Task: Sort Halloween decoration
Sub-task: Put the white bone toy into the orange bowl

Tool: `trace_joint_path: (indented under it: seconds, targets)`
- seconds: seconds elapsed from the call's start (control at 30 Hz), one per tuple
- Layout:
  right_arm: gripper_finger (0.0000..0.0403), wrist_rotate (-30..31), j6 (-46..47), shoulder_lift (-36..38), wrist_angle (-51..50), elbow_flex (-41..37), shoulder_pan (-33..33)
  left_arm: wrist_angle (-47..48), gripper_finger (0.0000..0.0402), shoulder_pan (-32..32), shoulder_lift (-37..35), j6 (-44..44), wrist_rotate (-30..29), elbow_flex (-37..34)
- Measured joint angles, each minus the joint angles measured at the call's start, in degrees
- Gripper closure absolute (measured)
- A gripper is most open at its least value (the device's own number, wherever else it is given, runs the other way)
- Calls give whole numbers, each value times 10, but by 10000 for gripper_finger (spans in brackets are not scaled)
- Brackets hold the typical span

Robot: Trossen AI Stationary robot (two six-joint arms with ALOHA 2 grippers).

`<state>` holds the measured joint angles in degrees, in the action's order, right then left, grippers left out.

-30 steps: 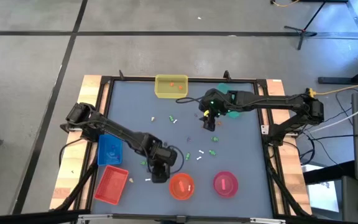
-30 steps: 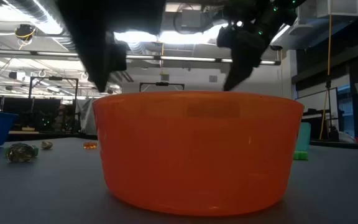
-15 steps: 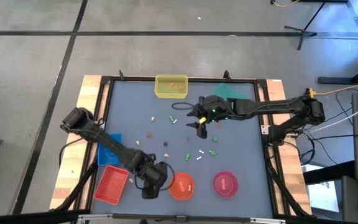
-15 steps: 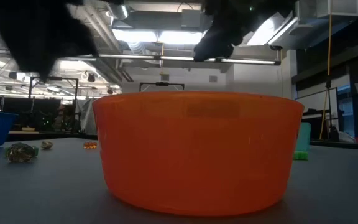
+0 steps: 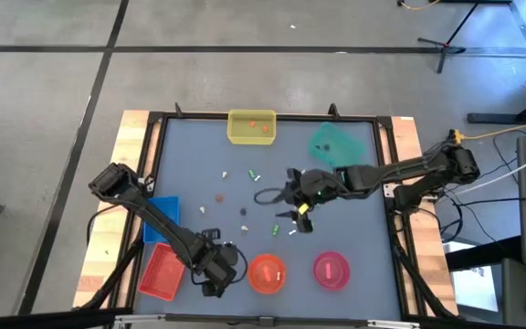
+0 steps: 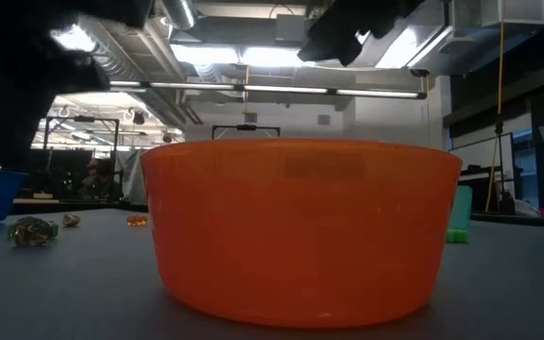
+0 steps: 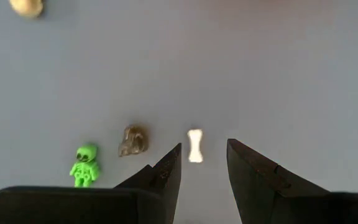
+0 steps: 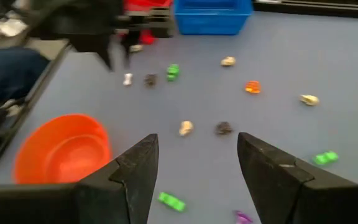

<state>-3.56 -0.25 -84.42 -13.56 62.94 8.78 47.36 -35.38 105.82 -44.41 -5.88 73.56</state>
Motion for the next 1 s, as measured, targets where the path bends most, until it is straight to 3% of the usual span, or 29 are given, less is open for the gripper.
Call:
trace_joint_path:
  seconds: [0.3, 0.57, 1.0]
  targets:
    - [185, 1, 0, 0, 1, 0, 45, -23, 289, 0, 0, -7, 4, -61]
    - [185, 1, 0, 0, 1, 0, 43, -108, 289, 0, 0, -7, 4, -89]
    - [185, 1, 0, 0, 1, 0, 43, -110, 311, 0, 0, -17, 4, -98]
